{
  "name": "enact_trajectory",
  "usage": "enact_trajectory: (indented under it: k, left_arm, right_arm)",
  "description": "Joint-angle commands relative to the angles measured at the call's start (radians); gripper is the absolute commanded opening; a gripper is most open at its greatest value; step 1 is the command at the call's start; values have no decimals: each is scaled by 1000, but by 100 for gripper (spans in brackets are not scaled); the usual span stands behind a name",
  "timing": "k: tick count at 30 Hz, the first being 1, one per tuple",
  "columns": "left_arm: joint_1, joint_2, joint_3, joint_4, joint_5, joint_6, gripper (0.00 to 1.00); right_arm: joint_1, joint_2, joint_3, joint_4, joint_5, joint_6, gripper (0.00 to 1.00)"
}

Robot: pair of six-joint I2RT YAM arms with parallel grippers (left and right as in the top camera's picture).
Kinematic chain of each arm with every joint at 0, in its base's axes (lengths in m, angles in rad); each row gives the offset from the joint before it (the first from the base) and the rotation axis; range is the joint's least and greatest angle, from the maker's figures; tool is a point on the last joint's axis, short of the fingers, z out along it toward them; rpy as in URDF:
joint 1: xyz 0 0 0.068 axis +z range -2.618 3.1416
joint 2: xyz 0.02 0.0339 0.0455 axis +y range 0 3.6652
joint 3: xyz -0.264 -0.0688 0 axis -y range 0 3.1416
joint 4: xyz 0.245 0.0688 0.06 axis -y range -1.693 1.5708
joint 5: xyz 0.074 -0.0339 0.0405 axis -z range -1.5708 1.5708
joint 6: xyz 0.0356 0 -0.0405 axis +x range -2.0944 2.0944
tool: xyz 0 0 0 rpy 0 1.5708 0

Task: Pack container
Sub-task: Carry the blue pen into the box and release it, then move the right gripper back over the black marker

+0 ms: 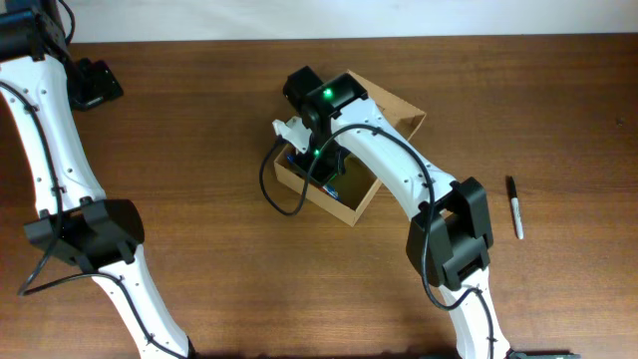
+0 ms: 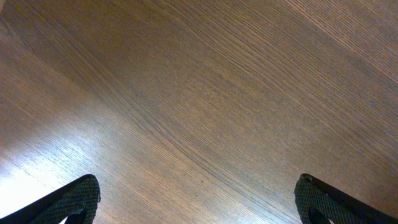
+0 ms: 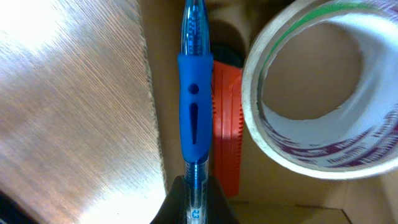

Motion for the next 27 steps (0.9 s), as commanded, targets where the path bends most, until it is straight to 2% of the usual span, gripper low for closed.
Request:
enact_trajectory:
  k: [1,11,18,27]
  left_arm:
    - [6,-17,-2,-1,3,12,100]
    - [6,-17,-2,-1,3,12,100]
    - [6,-17,-2,-1,3,12,100]
    - [6,-17,-2,-1,3,12,100]
  right_arm:
    - [-1,7,-68,19,-10,-8,4]
    - [-1,7,-121,47,-9,-9,4]
    - [-1,7,-121,47,-9,-8,28]
    - [-2,-18,-2,22,-1,-4,32]
